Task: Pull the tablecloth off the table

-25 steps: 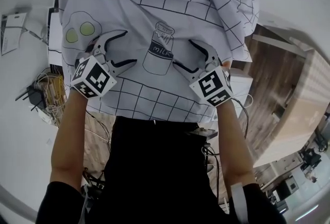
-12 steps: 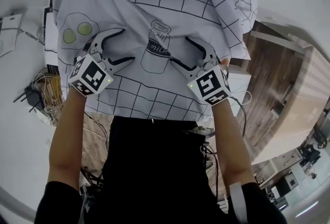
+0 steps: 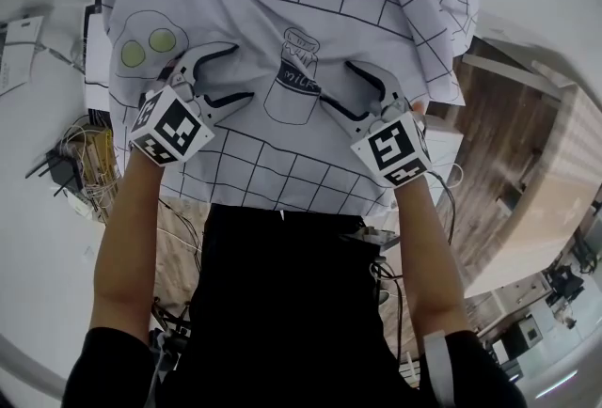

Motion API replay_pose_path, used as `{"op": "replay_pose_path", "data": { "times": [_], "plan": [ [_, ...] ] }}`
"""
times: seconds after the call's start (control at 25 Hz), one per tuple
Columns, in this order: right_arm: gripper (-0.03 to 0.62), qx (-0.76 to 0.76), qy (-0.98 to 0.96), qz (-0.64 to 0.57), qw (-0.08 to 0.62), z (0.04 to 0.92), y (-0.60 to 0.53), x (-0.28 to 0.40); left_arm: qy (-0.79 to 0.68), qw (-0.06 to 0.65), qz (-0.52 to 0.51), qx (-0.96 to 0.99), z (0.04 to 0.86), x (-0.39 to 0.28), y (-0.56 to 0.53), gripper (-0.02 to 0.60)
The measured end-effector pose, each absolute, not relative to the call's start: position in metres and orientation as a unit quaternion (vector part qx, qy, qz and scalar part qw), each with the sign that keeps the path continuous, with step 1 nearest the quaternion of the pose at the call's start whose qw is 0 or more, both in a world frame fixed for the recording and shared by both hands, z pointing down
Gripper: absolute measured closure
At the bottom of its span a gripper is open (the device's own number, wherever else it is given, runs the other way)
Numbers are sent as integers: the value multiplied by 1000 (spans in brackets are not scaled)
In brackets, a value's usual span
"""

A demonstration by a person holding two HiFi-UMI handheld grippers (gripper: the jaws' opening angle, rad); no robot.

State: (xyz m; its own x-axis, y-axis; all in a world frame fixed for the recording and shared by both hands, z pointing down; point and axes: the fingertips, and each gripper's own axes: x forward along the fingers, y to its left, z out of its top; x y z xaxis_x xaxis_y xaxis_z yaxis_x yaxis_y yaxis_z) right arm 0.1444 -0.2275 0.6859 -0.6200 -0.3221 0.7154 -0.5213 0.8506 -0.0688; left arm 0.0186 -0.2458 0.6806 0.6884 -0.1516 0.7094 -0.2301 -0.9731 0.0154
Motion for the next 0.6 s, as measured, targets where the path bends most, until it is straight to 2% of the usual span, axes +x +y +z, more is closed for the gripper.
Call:
{"op": "replay_pose_path", "data": {
  "times": [0.2, 0.6],
  "plan": [
    [338, 236, -890, 139, 363, 684, -224, 144, -101, 52, 384, 916, 679, 21, -241, 293],
    [511, 225, -890, 153, 365, 683, -209, 138, -99, 60, 396, 911, 679, 27, -229, 451]
  ]
}}
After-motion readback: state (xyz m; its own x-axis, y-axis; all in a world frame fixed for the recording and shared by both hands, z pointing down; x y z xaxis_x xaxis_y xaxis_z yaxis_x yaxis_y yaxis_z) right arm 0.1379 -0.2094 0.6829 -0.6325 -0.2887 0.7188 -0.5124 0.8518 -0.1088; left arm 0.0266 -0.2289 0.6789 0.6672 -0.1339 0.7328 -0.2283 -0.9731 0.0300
